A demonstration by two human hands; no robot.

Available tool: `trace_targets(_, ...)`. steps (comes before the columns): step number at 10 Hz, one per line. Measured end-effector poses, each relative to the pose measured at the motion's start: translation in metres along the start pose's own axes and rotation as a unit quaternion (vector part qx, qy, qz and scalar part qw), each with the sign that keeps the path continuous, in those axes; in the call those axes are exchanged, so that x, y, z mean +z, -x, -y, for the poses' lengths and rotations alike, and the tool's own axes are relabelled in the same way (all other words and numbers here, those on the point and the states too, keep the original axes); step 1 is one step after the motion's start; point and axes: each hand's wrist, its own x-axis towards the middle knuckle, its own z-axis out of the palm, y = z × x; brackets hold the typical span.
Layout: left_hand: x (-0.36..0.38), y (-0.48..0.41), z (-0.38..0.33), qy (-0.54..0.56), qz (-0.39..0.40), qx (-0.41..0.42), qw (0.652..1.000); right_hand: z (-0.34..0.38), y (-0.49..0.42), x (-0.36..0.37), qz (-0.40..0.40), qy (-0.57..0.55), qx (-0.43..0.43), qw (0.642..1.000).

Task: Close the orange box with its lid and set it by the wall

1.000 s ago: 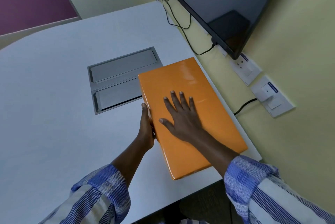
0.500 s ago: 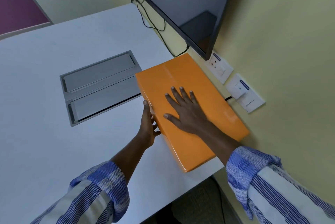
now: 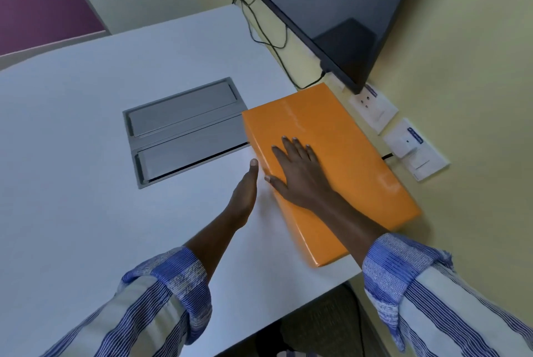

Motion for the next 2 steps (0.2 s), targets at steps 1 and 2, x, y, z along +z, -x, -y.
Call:
trace_targets(1,-0.032,0.008,0.016,-0.119,-0.049,0.014,0.992,0.04,-0.007,0.006,0.001,0.005,-0.036,0.999)
trace_targets(2,-0.075,0.023,0.037,-0.197,-0.106,0.001,0.975,0.086,-0.014,0.022,0.027,0.0,-0.071,0.997)
